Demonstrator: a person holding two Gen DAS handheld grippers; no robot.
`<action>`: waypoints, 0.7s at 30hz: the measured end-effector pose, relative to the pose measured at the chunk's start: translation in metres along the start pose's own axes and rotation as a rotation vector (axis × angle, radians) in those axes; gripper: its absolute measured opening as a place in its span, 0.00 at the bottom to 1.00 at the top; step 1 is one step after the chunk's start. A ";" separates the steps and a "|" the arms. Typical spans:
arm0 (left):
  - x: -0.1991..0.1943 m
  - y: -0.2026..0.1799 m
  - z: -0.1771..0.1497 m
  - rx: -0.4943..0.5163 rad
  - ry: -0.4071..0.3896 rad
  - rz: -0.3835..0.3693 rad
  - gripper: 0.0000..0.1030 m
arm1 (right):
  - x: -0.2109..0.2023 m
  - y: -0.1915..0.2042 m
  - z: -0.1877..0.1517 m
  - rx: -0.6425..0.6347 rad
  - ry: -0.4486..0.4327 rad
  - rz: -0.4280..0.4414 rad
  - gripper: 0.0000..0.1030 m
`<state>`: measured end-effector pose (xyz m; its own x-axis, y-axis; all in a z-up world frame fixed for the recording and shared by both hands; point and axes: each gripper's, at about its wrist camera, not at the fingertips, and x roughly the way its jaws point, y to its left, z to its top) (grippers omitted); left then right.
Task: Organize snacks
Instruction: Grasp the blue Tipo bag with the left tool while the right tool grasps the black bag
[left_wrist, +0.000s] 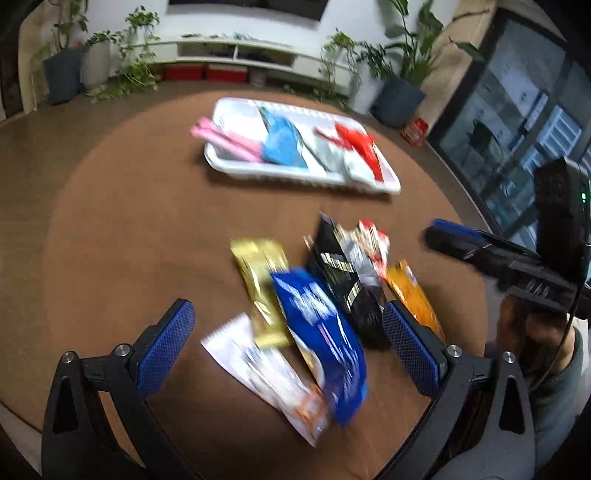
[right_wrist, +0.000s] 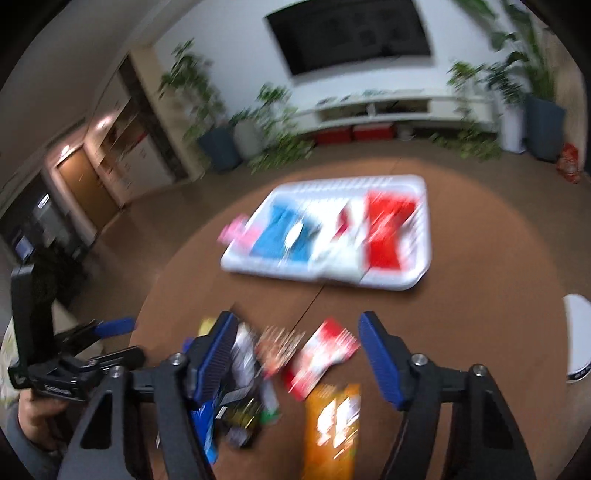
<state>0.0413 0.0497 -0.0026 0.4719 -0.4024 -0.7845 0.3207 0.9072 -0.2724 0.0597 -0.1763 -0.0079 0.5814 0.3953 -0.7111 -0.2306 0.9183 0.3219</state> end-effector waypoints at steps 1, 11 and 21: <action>0.001 -0.006 -0.007 0.016 0.001 0.001 0.99 | 0.006 0.005 -0.005 -0.020 0.026 0.005 0.62; 0.011 -0.023 -0.023 0.066 0.043 0.010 0.68 | 0.052 0.026 -0.023 -0.067 0.187 0.048 0.50; 0.036 -0.024 -0.017 0.088 0.111 -0.032 0.65 | 0.073 0.026 -0.028 -0.043 0.276 0.077 0.46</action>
<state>0.0366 0.0154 -0.0339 0.3685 -0.4107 -0.8340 0.4075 0.8777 -0.2522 0.0742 -0.1231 -0.0694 0.3276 0.4497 -0.8310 -0.3022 0.8831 0.3588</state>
